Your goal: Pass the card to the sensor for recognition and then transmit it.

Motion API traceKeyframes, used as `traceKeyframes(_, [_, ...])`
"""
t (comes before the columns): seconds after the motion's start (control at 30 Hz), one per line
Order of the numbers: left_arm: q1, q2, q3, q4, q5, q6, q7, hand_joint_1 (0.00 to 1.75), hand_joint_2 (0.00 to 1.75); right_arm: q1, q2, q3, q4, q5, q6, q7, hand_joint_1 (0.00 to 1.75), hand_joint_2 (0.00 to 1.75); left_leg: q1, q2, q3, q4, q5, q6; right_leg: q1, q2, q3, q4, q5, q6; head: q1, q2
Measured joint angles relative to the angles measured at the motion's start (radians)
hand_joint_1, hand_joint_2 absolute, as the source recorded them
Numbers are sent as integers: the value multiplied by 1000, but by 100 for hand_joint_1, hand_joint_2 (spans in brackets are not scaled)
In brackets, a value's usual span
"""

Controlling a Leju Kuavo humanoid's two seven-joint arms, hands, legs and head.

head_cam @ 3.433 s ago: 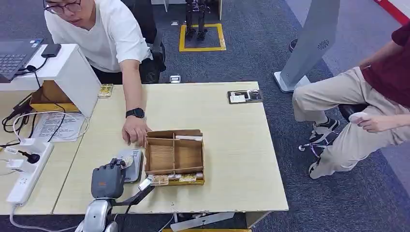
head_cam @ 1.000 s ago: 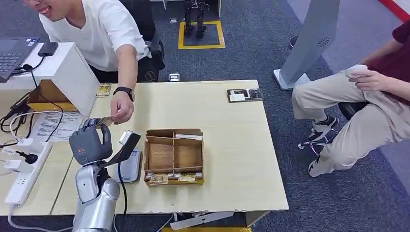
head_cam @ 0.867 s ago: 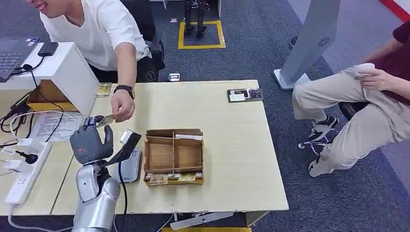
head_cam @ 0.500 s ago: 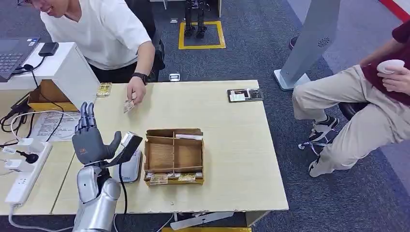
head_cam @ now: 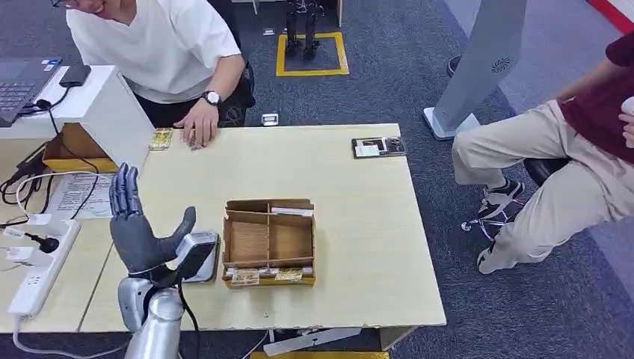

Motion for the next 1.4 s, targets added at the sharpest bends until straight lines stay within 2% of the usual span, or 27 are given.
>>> traceKeyframes(0.13, [70, 13, -32, -54, 91, 0, -29, 0, 175, 5, 0, -4, -1, 0, 1, -2, 0, 175, 0, 0, 0, 0, 0, 0, 0, 0, 0, 0, 0, 0, 0, 0])
traceKeyframes(0.23, [122, 18, -58, -96, 118, 0, -52, 0, 175, 6, 0, -11, -4, 0, 1, -2, 0, 175, 0, 0, 0, 0, 0, 0, 0, 0, 0, 0, 0, 0, 0, 0])
traceKeyframes(0.4, [169, 25, -85, -142, 137, 0, -57, 0, 175, 7, 0, -18, -8, 1, 1, -2, 0, 175, 0, 0, 0, 0, 0, 0, 0, 0, 0, 0, 0, 0, 0, 0])
traceKeyframes(0.53, [204, 42, -124, -174, 216, 0, -58, 0, 175, 9, 0, -23, -10, 1, 1, -2, 0, 175, 0, 0, 0, 0, 0, 0, 0, 0, 0, 0, 0, 0, 0, 0])
traceKeyframes(0.77, [301, 121, -228, -256, 261, 0, -58, 0, 175, 17, 0, -28, -20, 1, 5, -2, 0, 175, 0, 0, 0, 0, 0, 0, 0, 0, 0, 0, 0, 0, 0, 0])
traceKeyframes(1.0, [353, 165, -278, -301, 248, 0, -58, 0, 175, 18, 0, -42, -29, 1, 7, -2, 0, 175, 0, 0, -1, 0, 0, 0, 0, 0, 0, 0, 0, 0, 0, 0])
traceKeyframes(1.4, [405, 242, -370, -286, 42, 0, -12, 0, 175, 19, 0, -60, -37, 24, 21, -6, 0, 175, 0, 0, -1, 0, 0, 0, 0, 0, 0, 0, -1, 0, 0, 0])
